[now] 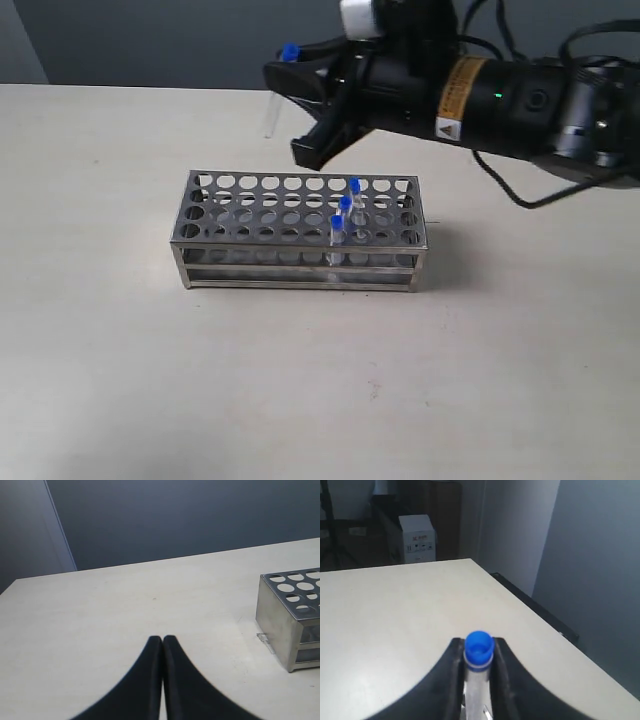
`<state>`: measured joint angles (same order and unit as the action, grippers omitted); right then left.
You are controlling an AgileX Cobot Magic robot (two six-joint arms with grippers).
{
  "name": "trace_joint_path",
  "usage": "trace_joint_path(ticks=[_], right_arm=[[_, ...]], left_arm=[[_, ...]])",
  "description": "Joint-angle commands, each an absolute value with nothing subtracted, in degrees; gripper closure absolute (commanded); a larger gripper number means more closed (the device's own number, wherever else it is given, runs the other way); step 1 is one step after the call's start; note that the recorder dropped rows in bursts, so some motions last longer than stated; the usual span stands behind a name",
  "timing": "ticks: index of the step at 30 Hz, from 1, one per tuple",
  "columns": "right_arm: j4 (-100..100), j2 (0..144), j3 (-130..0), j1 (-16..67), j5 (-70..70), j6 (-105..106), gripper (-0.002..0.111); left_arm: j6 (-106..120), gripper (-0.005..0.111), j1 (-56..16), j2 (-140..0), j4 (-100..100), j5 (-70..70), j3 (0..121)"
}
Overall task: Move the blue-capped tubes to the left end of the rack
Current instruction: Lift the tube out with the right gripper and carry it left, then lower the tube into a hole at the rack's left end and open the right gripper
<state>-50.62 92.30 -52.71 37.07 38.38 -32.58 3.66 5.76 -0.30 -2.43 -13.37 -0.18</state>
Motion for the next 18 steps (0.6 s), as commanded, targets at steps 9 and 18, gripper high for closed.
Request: trace_joint_path(ticks=[9,18], right_arm=[[-53.5,115.87,-74.9,43.75,30.12,-37.61,0.109],[-53.74,121.12,-78.62,44.08,30.34,-38.16,0.109]], left_arm=[[3.63,0.106,5.52,0.0,-2.5,-13.25,0.0],[3.63,0.106,5.52,0.0,-2.5,-13.25,0.0]])
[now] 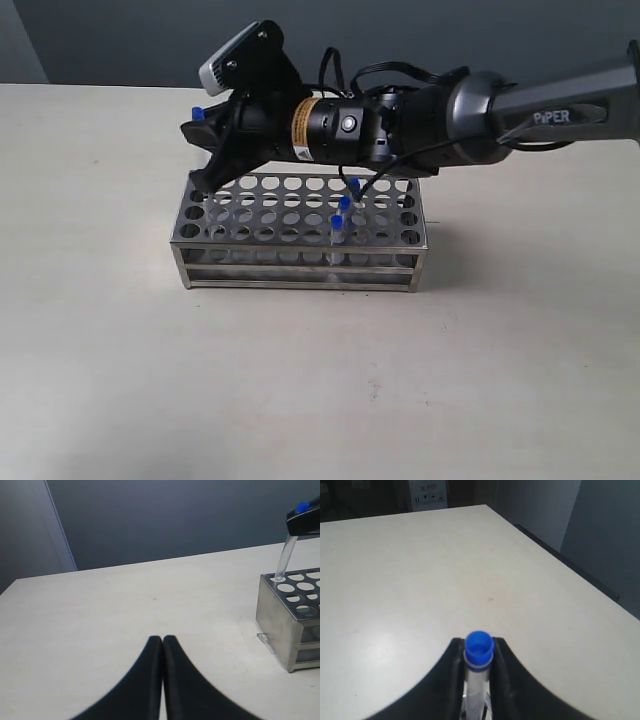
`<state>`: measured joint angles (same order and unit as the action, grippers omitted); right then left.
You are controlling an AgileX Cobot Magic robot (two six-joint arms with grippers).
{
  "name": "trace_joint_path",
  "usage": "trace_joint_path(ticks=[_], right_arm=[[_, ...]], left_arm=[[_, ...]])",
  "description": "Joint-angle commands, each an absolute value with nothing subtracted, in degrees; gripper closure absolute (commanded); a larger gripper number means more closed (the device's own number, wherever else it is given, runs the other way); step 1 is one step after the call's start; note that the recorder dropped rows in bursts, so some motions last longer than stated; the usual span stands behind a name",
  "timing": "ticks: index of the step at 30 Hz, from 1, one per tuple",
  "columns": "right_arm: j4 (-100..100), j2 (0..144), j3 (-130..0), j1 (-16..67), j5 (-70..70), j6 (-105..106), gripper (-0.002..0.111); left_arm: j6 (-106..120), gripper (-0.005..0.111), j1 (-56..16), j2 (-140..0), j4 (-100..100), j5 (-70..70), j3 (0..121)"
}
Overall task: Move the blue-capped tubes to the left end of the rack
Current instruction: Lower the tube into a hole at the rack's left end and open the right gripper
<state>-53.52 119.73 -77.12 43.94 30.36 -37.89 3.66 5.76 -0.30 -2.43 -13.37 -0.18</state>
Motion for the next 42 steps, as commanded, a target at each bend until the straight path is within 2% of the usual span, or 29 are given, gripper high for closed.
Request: trace_joint_path(ticks=[1,12,22,24,27,29,37,42], right_arm=[[-53.74,121.6,-78.96,44.08,30.34,-38.16,0.109],[-54.41,126.44,-81.35,44.08,29.3,-40.57,0.109],[-63.09,126.53,-81.53,44.08,25.85,-46.07,0.109],[-63.09,126.53,-81.53,44.08,25.85,-46.07,0.101],[-63.09,126.53,-81.53,44.08,25.85,-46.07,0.082],[-63.09,126.53,-81.53,44.08,25.85,-46.07,0.074],[-62.61,125.25,-82.15,43.98,25.43,-46.07,0.071],[-61.43,119.27,-82.15,43.98,15.0,-48.83,0.071]], left_arm=[[3.63,0.106,5.52,0.0,-2.5,-13.25,0.0],[3.63,0.106,5.52,0.0,-2.5,-13.25,0.0],[3.63,0.106,5.52,0.0,-2.5,-13.25,0.0],[3.63,0.106,5.52,0.0,-2.5,-13.25,0.0],[3.63,0.106,5.52,0.0,-2.5,-13.25,0.0],[3.63,0.106,5.52,0.0,-2.5,-13.25,0.0],[3.63,0.106,5.52,0.0,-2.5,-13.25,0.0],[3.63,0.106,5.52,0.0,-2.5,-13.25,0.0]])
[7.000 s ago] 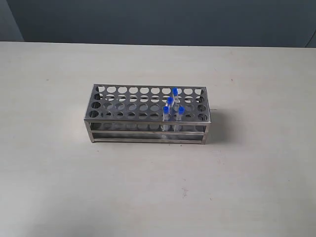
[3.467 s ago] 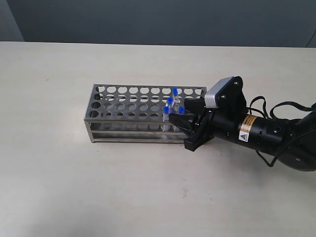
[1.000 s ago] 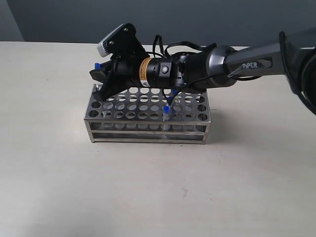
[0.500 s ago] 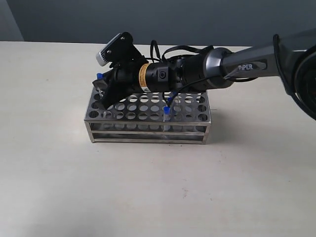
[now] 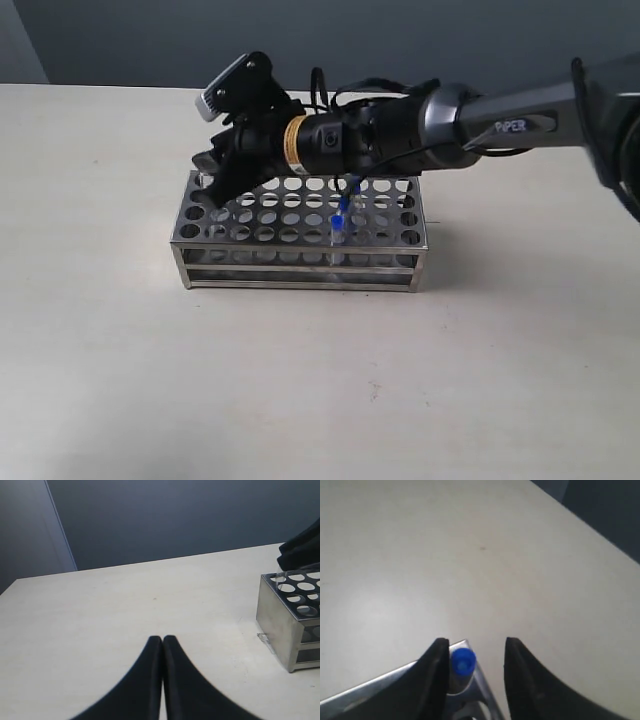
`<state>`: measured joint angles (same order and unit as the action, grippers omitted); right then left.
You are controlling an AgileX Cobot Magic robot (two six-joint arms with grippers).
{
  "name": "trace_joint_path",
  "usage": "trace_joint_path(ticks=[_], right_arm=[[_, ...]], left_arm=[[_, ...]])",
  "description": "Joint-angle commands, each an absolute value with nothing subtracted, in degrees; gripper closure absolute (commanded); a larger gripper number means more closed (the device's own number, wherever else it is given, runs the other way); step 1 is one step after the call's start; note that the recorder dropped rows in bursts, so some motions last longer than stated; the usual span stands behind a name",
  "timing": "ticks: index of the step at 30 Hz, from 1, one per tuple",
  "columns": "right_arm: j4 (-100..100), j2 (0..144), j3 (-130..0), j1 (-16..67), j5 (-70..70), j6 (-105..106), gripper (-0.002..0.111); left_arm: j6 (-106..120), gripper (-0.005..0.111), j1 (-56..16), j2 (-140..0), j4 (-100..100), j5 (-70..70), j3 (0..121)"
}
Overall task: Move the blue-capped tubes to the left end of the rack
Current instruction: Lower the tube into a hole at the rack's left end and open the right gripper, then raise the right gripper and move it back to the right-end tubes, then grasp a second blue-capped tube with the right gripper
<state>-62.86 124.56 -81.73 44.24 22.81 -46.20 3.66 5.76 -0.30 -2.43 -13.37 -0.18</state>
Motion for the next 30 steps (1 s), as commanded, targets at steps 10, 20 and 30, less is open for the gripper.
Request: trace_joint_path(ticks=[10,20,30], right_arm=[[-64.23,103.51,-77.22,43.98,4.33,-49.06,0.071],[-65.23,87.19,-56.81,43.98,1.11,-49.06,0.071],[-53.69,76.14,-41.1,43.98,9.59,-46.18,0.071]], left_arm=[[3.63,0.106,5.52,0.0,-2.5,-13.25,0.0],[3.63,0.106,5.52,0.0,-2.5,-13.25,0.0],[3.63,0.106,5.52,0.0,-2.5,-13.25,0.0]])
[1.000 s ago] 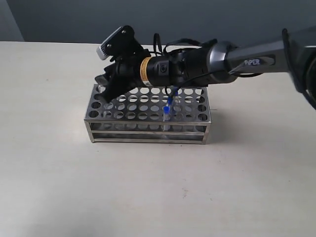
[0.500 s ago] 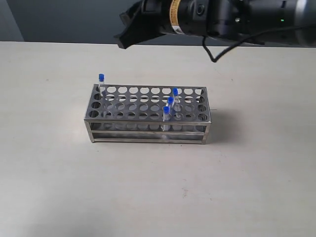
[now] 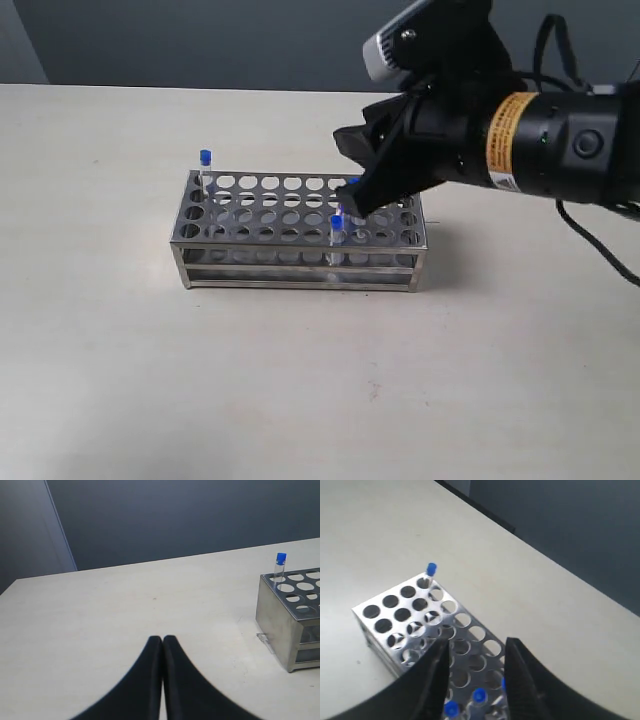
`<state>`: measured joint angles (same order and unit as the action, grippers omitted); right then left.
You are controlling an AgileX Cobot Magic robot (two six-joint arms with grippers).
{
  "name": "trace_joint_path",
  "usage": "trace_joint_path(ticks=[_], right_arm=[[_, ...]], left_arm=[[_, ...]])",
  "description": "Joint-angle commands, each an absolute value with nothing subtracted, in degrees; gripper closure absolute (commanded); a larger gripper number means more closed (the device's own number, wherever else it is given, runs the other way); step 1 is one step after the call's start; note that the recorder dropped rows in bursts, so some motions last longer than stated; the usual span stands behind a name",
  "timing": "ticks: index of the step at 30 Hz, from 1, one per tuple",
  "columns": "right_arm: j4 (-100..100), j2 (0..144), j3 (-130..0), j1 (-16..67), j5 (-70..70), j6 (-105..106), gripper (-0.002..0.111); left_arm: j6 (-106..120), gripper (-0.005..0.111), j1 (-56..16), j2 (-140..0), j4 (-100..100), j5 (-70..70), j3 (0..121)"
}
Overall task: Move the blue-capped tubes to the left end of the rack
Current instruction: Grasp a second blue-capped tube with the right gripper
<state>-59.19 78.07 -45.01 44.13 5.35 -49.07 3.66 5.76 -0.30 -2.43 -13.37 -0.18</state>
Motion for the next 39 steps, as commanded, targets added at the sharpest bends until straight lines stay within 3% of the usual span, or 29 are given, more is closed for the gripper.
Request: trace_joint_path(ticks=[1,5,12,24,28,39], right_arm=[[-51.38,76.14,-40.55,43.98,9.7,-43.38,0.071],[-35.54,76.91,-39.33,43.21,13.62,-25.65,0.075],[-3.88,85.46,-38.41,34.28,30.68,0.54,0.076],[-14.54,99.2,-35.34,34.78,44.24,-6.76,0.075],[-14.28,102.54,-35.34,34.78,45.5,-6.76,0.061],[-13.87,105.1,-36.02,34.78,48.4,-5.07,0.062]], left_arm=[[3.63,0.106,5.52,0.0,-2.5,-13.25,0.0],[3.63,0.106,5.52,0.0,-2.5,-13.25,0.0],[3.63,0.106,5.52,0.0,-2.5,-13.25,0.0],[3.63,0.106,5.52,0.0,-2.5,-13.25,0.0],[3.63,0.106,5.52,0.0,-2.5,-13.25,0.0],[3.63,0.106,5.52,0.0,-2.5,-13.25,0.0]])
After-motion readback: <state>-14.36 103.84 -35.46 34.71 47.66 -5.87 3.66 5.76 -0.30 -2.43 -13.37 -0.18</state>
